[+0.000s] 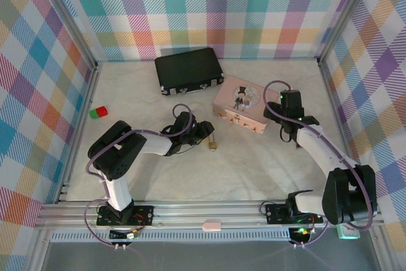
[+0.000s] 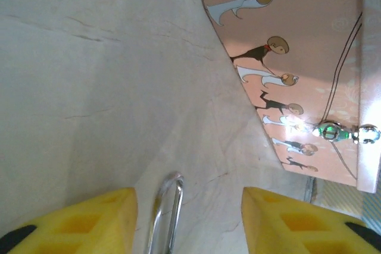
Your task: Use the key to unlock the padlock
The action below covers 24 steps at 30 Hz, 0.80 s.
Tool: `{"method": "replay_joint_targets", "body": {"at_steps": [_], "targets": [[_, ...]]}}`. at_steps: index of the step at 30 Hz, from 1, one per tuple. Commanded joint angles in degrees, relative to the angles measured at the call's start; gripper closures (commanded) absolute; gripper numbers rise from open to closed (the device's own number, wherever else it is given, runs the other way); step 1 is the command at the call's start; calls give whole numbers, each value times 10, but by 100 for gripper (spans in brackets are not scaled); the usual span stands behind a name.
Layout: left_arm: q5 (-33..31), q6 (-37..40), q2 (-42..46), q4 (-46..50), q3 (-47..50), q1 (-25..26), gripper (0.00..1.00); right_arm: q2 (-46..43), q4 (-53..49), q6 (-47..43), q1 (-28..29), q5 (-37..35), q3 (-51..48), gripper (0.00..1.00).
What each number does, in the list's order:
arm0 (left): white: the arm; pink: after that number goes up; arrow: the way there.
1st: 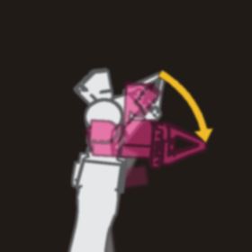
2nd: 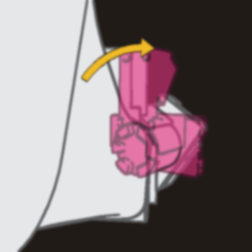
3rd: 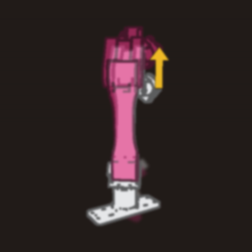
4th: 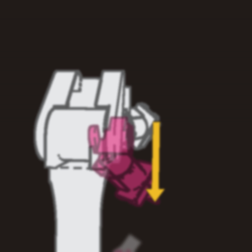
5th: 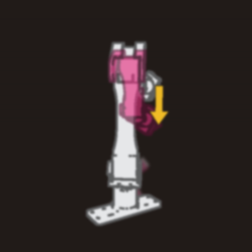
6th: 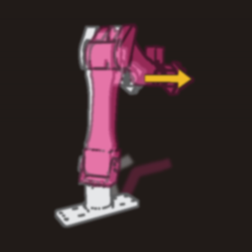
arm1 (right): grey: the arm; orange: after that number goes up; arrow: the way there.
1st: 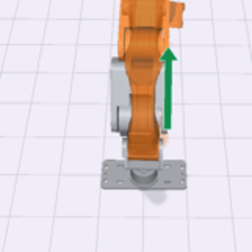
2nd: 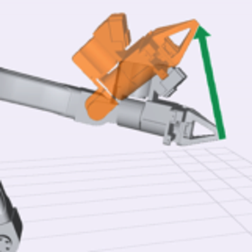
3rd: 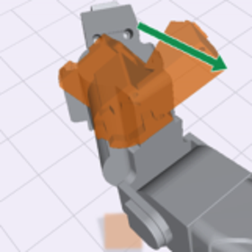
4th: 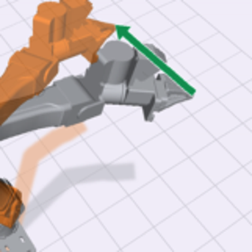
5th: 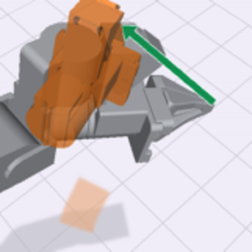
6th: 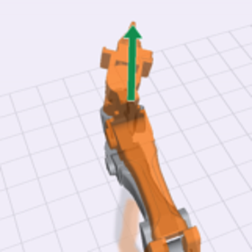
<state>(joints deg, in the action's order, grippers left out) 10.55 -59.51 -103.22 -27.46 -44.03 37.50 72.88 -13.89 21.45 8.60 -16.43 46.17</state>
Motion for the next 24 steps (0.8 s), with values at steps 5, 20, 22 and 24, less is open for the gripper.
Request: {"method": "replay_joint_targets", "body": {"at_steps": [5,20,22,24], "targets": [[-53,125,107,198,-33,-40,39,22,120,-77,-49,-22,-50,20],[-253,417,218,391,-89,-223,13,83,505,-151,-60,-30,-204,20],[-286,433,228,358,-64,-252,13,98,523,-140,-68,-26,-206,20],[-307,458,237,311,-34,-276,13,105,548,-148,-68,-15,-214,13]]}}
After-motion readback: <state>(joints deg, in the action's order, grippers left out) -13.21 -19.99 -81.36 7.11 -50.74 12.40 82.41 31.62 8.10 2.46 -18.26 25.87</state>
